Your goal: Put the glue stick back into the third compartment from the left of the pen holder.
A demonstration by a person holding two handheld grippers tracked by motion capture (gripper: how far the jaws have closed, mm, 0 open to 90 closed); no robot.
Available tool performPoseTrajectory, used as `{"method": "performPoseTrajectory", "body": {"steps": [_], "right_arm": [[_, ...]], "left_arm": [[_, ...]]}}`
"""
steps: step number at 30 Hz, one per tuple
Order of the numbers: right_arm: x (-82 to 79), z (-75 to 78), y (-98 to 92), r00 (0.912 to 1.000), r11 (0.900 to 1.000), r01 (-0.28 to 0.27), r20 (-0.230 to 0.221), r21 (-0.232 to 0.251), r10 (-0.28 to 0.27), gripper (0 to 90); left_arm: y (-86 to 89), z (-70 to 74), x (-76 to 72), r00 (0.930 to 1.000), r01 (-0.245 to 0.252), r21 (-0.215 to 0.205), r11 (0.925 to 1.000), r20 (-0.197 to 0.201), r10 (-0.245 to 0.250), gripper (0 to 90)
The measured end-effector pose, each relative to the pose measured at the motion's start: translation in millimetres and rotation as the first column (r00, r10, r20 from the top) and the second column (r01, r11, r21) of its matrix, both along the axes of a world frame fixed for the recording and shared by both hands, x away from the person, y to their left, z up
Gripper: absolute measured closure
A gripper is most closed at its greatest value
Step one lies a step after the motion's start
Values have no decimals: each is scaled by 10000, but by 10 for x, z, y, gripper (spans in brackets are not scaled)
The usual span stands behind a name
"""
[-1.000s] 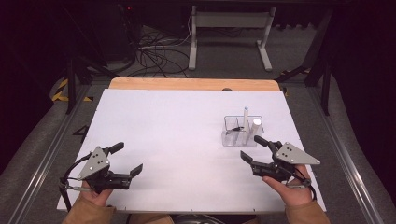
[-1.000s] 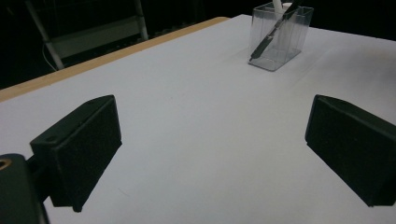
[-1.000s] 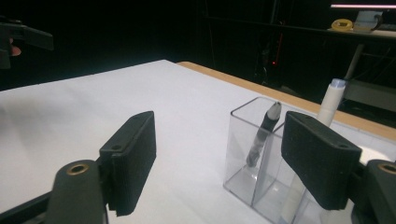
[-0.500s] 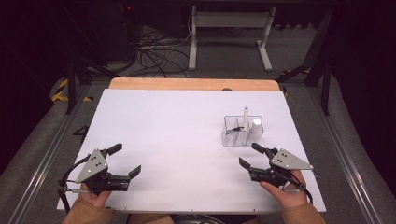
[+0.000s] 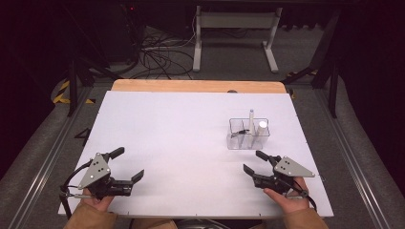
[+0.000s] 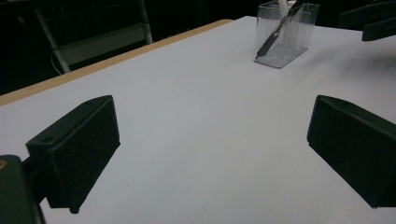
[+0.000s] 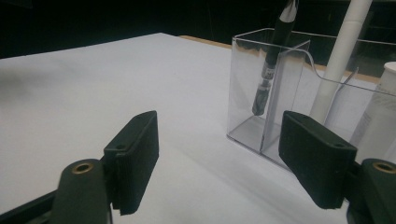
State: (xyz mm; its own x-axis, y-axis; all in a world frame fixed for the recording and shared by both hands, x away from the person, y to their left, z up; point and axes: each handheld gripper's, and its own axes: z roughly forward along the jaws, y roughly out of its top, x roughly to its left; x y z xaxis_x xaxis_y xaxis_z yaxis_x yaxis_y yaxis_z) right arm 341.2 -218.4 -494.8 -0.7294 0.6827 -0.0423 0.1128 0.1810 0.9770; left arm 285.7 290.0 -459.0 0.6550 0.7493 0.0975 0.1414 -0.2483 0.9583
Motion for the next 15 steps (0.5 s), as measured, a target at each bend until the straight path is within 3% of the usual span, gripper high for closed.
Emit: {"method": "performPoseTrajectory", "body": {"steps": [5,10,15], "right_arm": [[17,-7,0,10000,9997,-25,20,-246,26,289],[27,-1,-20,9996,9992,-77,-268,-404,67,275],[20,30,-5,9999,9991,-110,-128,-421,105,269]], "left_arm": [[10,-34,30,9998,-51,-145,9999,-167,49,32],[-4,-41,16,10000,-60,60,10000,0,60,30],[10,-51,15,9999,-41,-36,10000,-133,41,30]]}}
